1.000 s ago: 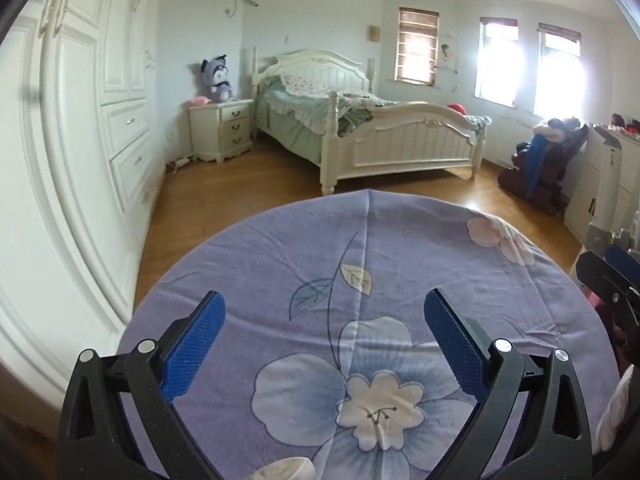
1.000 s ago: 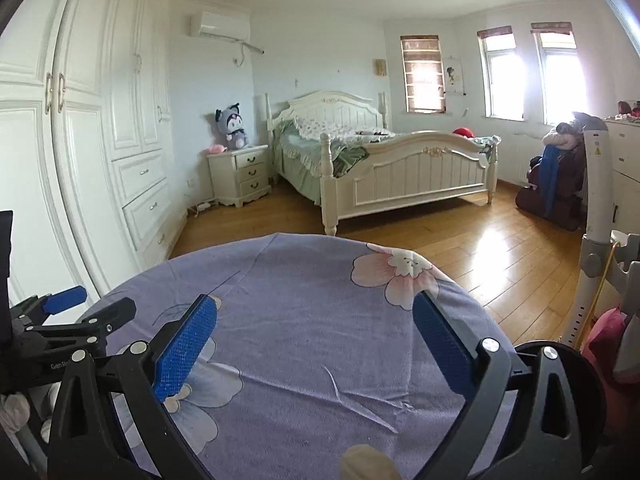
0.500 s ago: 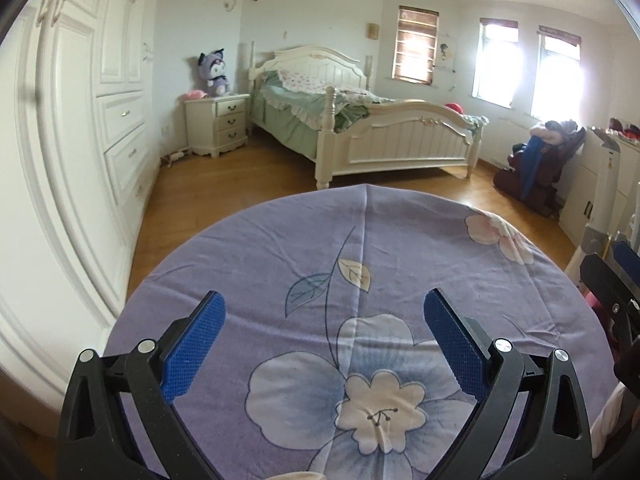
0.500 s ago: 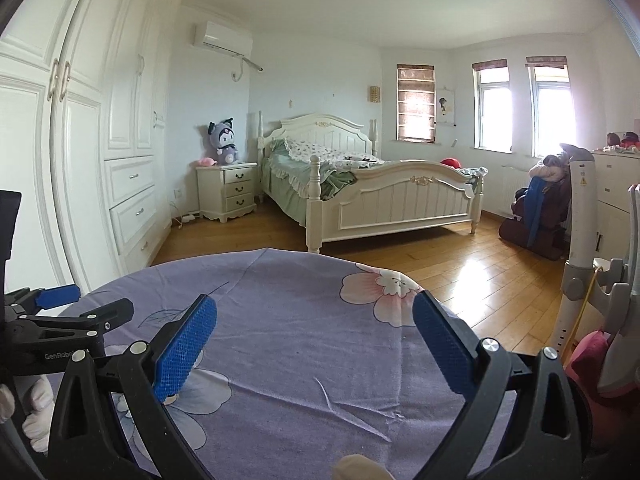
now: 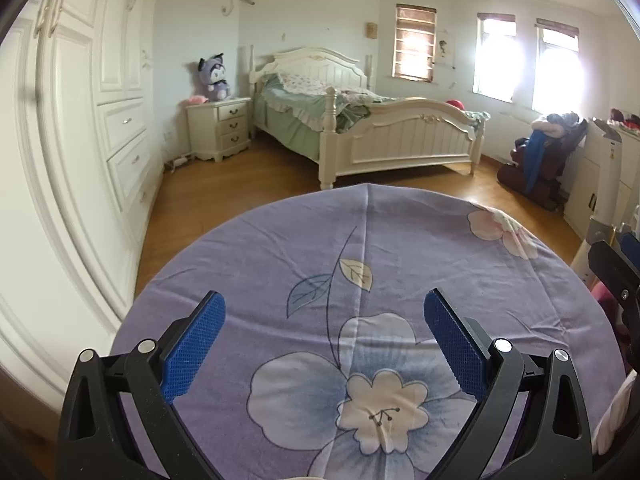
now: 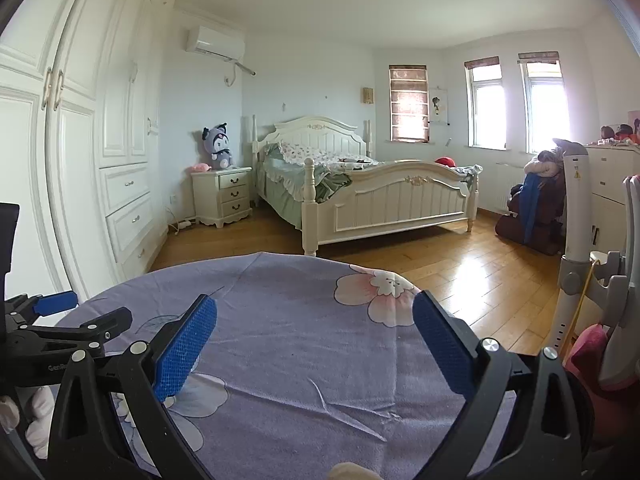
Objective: Collect trash
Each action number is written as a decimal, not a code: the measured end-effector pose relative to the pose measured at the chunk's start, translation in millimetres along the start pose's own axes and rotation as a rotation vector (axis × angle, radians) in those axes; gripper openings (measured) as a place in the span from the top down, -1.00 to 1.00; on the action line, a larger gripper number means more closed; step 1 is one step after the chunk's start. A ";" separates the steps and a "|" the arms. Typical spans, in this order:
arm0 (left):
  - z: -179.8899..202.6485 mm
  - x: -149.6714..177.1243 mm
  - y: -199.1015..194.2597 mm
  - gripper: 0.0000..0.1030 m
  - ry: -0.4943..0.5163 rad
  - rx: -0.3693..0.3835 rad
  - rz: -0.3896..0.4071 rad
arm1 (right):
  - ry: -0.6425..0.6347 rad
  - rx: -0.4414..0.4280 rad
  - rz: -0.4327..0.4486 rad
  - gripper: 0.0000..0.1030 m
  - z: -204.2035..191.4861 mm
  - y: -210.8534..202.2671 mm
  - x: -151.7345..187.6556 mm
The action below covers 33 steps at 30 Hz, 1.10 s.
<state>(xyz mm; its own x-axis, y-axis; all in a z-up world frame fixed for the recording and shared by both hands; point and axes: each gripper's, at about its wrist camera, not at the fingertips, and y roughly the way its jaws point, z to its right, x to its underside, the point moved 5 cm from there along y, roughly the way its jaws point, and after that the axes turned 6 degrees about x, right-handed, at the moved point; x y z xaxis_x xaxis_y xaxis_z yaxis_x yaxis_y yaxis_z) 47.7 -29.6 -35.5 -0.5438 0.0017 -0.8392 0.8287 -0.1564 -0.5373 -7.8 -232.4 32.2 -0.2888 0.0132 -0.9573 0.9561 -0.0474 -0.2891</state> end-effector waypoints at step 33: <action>6.7 2.5 4.4 -0.90 0.037 -0.019 -0.007 | -0.007 -0.005 -0.018 -0.89 -0.5 3.9 0.7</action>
<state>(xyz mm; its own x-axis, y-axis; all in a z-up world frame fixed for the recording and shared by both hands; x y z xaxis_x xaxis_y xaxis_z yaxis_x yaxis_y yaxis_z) 49.0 -36.9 -39.4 -0.5446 0.0398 -0.8377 0.8274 -0.1379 -0.5445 -4.3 -232.0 30.4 -0.3067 0.0069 -0.9518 0.9509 -0.0421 -0.3067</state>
